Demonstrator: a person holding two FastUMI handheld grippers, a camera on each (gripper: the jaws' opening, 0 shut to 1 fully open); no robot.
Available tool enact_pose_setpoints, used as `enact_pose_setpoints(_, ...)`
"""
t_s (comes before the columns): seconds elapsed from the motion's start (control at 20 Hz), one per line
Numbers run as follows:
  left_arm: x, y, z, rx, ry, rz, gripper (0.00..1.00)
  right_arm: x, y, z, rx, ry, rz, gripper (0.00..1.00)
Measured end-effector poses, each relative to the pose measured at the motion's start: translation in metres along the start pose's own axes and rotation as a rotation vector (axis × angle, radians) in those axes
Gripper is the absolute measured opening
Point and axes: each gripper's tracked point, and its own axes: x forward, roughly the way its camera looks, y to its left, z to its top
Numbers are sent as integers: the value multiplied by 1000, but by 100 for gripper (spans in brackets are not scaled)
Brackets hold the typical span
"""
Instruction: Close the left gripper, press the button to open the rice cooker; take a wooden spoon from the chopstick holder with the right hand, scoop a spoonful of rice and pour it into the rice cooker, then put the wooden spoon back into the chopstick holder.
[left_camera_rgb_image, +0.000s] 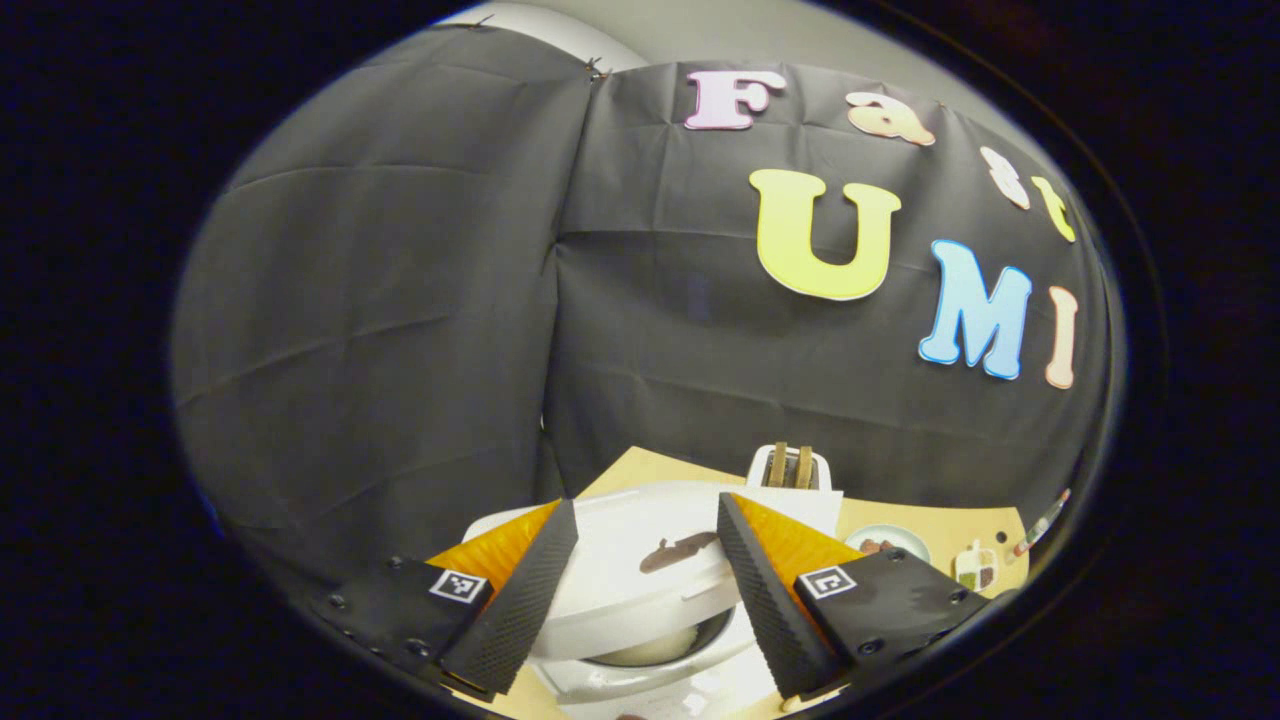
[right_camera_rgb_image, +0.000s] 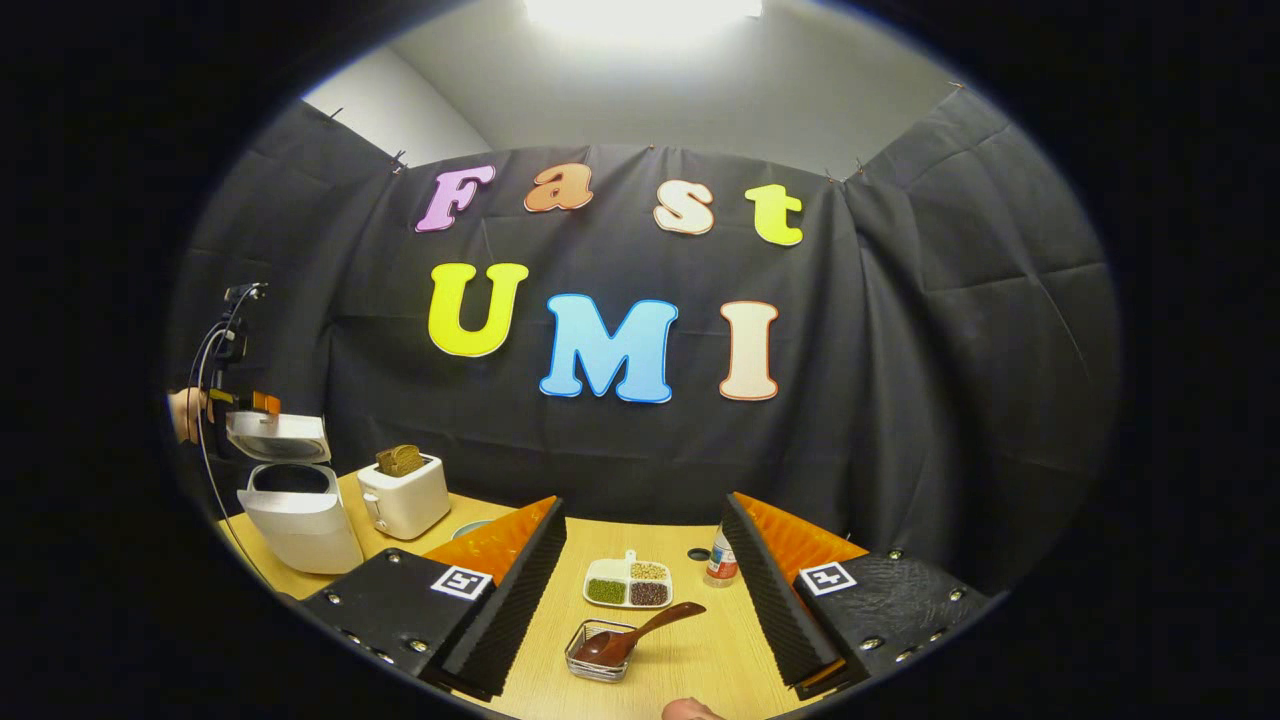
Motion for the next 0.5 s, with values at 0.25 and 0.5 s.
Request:
enact_pose_setpoints(0.25,-9,-9,-30,4,28,6,98,-2,-6,-8,4,12,14,96)
enact_pose_setpoints(0.5,-14,-17,-63,8,68,13,96,-6,-17,-16,1,25,15,96)
